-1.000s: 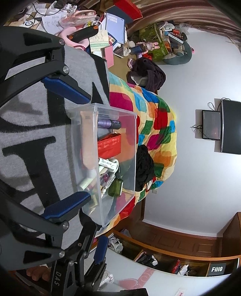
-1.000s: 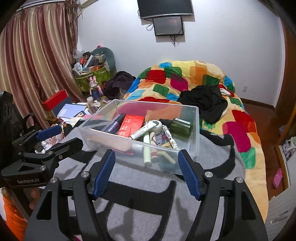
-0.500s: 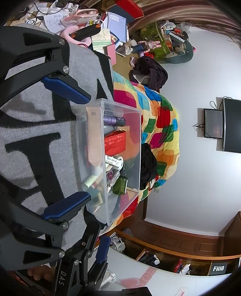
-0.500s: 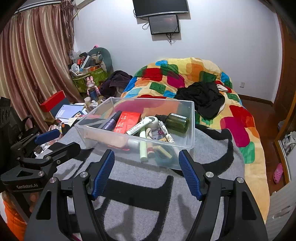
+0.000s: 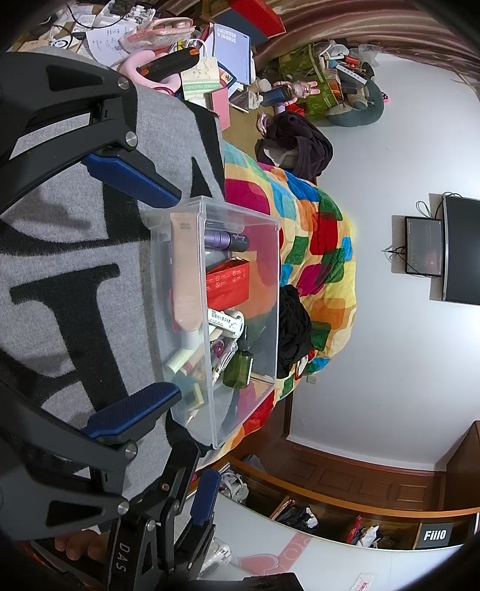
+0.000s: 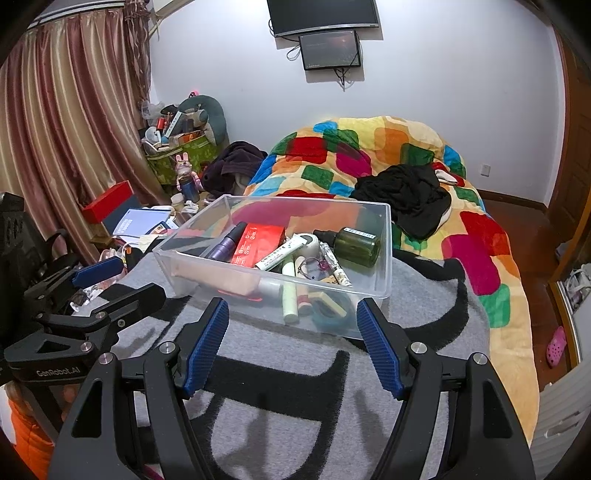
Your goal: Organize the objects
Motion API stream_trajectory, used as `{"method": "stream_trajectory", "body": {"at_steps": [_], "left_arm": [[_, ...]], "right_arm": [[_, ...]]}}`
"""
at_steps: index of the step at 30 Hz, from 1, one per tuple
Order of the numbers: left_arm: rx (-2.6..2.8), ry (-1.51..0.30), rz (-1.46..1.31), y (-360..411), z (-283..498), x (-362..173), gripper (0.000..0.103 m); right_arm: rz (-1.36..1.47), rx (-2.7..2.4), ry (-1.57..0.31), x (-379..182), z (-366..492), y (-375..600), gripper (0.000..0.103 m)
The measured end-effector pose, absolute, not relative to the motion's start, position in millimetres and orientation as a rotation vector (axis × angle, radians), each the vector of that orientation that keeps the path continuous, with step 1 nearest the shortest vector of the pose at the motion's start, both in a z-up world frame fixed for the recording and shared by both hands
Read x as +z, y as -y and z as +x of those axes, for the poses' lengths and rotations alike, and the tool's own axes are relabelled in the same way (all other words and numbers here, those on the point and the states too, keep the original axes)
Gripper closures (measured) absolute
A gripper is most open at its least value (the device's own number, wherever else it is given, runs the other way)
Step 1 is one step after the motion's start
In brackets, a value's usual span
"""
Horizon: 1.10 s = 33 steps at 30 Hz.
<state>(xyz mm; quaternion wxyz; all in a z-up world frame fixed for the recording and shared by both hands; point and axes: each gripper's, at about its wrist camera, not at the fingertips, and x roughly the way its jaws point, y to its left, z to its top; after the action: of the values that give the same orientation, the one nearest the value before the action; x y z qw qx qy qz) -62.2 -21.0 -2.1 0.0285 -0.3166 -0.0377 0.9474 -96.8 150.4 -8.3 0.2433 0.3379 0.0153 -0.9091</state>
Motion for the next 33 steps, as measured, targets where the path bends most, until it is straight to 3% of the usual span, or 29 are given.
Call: {"method": "stream_trajectory", "body": {"at_steps": [33], "left_arm": [[2.881, 0.112, -0.985, 19.2, -59.6, -1.6, 0.007]], "right_arm": [[0.931, -2.476, -0.050, -10.6, -94.1, -149.1, 0.033]]}}
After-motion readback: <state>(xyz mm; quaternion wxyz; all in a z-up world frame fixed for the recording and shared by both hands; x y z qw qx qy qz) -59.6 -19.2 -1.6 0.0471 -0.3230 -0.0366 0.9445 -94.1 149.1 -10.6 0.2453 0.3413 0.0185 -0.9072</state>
